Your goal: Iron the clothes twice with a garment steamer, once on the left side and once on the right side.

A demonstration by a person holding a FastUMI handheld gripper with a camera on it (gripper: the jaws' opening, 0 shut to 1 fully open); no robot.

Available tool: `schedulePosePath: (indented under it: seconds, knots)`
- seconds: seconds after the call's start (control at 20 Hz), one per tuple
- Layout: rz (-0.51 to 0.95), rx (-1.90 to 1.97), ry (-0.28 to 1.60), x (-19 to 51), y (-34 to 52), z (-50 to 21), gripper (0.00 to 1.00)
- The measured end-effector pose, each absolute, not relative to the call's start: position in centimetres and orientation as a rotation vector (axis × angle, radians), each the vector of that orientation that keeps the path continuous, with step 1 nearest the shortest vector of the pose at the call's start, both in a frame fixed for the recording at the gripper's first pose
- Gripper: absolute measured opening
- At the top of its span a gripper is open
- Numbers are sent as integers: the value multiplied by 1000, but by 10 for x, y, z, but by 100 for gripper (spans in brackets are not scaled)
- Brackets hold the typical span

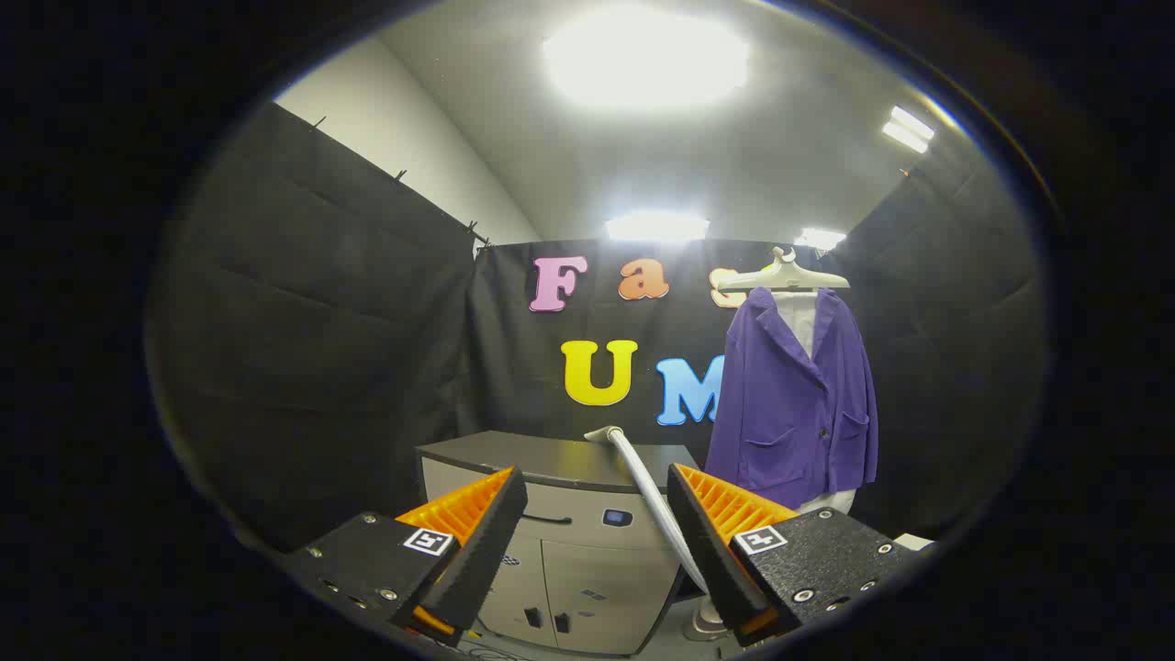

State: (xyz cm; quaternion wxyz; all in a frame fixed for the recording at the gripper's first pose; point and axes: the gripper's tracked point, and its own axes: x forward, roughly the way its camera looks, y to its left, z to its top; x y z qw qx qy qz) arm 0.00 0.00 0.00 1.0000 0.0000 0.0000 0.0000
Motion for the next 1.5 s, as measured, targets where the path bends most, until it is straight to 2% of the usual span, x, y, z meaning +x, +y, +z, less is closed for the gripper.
schedulePosePath:
  seconds: [0.35, 1.0, 1.5]
  knots:
    - [-14, 57, -36, -11, -16, 16, 95]
    - [91, 24, -29, -25, 2, 21, 95]
    - [54, 0, -23, -8, -18, 23, 95]
